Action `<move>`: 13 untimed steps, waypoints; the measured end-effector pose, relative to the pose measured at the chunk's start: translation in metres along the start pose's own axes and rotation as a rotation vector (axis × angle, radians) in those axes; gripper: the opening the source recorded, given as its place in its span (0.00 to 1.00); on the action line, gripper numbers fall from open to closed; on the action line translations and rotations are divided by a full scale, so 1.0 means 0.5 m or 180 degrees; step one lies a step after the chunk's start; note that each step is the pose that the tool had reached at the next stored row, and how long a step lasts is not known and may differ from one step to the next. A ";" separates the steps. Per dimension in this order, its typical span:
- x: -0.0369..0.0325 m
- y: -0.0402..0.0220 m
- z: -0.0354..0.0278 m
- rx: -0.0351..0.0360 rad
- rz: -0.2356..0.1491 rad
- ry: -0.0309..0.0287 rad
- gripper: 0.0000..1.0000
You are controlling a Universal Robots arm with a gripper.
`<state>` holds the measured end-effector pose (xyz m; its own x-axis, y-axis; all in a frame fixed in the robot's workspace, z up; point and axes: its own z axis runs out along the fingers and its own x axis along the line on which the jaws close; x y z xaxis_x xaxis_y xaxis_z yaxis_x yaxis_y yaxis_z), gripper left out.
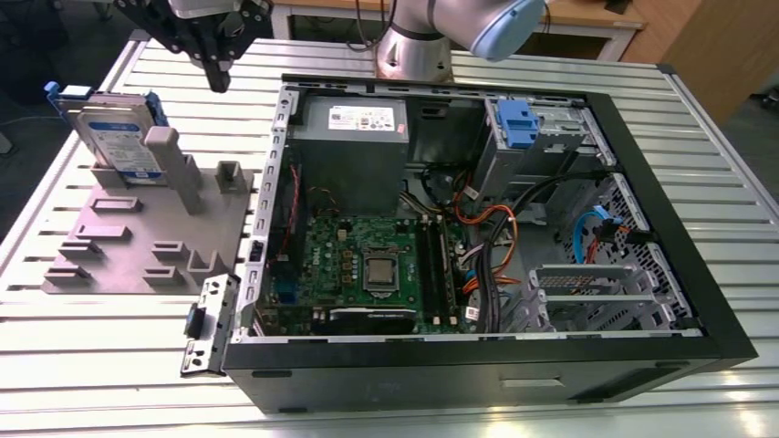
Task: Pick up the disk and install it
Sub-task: 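Reach for the disk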
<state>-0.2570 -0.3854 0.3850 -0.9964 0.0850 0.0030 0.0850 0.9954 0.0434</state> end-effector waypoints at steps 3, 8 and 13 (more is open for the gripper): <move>0.006 0.000 0.000 0.0000 0.0000 0.0000 0.11; 0.009 -0.001 0.000 0.0000 -0.0001 0.0000 0.11; 0.017 -0.001 0.001 0.0000 0.0000 0.0000 0.11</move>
<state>-0.2653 -0.3854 0.3845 -0.9964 0.0850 0.0031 0.0851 0.9954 0.0434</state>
